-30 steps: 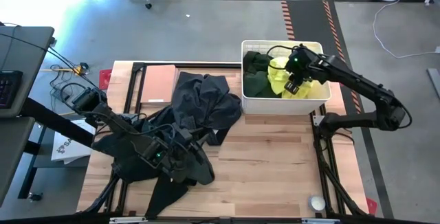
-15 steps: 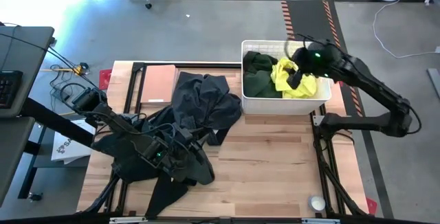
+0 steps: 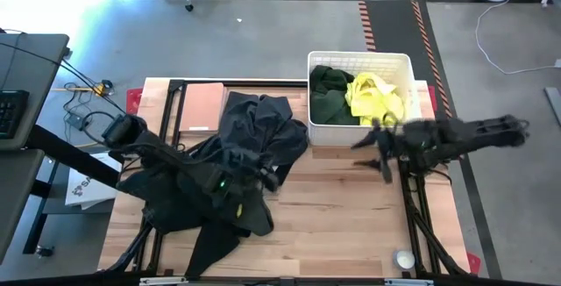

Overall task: Sort clothes
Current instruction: Put the black short pants into the white laundry bin

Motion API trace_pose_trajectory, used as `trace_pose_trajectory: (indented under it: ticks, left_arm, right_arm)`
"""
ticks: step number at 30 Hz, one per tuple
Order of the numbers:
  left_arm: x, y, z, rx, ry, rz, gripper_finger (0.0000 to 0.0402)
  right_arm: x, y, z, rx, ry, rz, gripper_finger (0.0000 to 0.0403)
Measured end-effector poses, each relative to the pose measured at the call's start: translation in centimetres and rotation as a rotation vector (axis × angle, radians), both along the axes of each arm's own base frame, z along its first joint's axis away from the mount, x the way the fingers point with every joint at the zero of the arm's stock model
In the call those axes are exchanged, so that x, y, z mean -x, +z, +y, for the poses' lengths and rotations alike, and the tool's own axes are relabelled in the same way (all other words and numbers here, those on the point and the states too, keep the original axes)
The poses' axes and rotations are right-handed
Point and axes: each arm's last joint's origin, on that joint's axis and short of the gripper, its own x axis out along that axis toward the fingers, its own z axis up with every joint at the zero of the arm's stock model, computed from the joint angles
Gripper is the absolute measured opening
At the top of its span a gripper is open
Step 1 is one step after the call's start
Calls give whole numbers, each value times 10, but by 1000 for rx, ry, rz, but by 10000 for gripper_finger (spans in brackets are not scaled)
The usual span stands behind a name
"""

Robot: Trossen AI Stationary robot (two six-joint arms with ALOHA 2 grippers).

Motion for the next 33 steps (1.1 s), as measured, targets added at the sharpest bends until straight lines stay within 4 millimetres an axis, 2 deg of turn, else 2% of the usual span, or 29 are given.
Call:
trace_pose_trajectory:
  ticks: [3,6,12,18,21,24,29,33]
  left_arm:
    - [-13,1,34,94,-21,95,152]
    - [-20,3,75,191,-30,203,152]
    - [-7,-6,153,291,95,383,168]
    - [3,-23,207,436,150,442,223]
    - [4,-38,221,503,146,484,252]
    - [2,-54,227,542,142,524,272]
    - [-4,-88,228,580,180,597,282]
    - [-13,-109,221,593,159,635,281]
  right_arm:
    - [-5,-25,20,-10,32,-1,220]
    - [-8,-37,38,-16,28,-7,220]
    - [-11,-43,59,19,6,-20,220]
    - [-13,-46,63,23,-13,-6,220]
    - [-14,-47,63,12,-27,-3,220]
    - [-14,-47,63,5,-33,-3,220]
    - [-14,-47,62,6,-33,-3,220]
    - [-14,-47,62,9,-32,-3,220]
